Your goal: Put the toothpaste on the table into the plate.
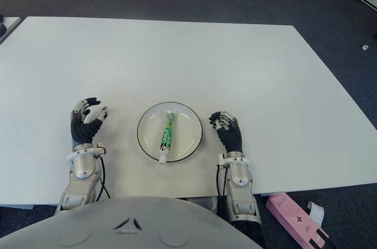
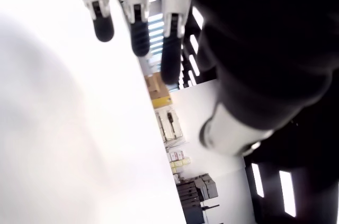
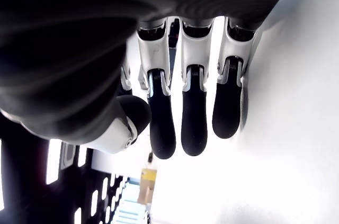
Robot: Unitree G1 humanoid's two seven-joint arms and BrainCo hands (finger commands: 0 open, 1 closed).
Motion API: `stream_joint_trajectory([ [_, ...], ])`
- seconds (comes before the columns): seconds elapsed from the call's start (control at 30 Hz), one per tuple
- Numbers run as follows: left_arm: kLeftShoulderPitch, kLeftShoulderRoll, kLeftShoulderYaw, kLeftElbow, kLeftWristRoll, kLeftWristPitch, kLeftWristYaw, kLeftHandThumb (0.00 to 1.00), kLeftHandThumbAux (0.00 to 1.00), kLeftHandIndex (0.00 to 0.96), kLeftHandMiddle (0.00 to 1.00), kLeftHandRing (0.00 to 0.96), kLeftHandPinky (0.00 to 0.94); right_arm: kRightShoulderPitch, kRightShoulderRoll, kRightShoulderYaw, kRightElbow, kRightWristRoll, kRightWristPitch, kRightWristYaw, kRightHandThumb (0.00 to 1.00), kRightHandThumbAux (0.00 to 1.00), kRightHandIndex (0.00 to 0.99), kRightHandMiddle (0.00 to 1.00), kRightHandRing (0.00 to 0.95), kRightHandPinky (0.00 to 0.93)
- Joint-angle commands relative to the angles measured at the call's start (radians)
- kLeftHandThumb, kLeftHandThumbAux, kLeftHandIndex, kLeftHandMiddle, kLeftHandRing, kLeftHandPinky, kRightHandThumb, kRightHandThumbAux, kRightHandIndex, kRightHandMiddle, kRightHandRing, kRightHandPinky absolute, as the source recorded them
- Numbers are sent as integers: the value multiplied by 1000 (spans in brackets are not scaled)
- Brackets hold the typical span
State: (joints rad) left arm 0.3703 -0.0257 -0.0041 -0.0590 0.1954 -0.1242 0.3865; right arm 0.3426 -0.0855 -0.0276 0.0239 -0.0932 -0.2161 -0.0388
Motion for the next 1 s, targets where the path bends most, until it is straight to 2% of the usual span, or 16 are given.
stream_joint_trajectory([
  [0.03, -17, -13, 44, 54, -150, -56, -105, 691, 731, 426, 467, 370, 303, -11, 3, -9, 23, 5, 35, -3, 704, 728, 426, 492, 477, 481],
  [0.2, -28, -30, 89, 88, -278, -62, -186, 704, 726, 429, 491, 421, 401, -21, 4, -13, 25, 11, 40, -1, 703, 729, 426, 493, 481, 486],
  [0.43, -59, -40, 134, 148, -381, -52, -263, 709, 725, 431, 498, 458, 441, -37, 4, -21, 31, 29, 48, 12, 704, 729, 426, 492, 478, 464],
  [0.6, -77, -40, 143, 172, -410, -33, -302, 711, 723, 431, 490, 468, 456, -48, 3, -25, 39, 35, 46, 18, 704, 730, 426, 492, 471, 453],
  [0.83, -97, -32, 122, 190, -425, 60, -358, 711, 722, 431, 473, 474, 473, -61, 7, -26, 45, 26, 38, 13, 705, 730, 425, 493, 473, 466],
  [1.0, -97, -31, 103, 186, -415, 97, -392, 711, 721, 432, 473, 478, 483, -67, 10, -26, 51, 22, 35, 9, 704, 730, 424, 494, 478, 472],
])
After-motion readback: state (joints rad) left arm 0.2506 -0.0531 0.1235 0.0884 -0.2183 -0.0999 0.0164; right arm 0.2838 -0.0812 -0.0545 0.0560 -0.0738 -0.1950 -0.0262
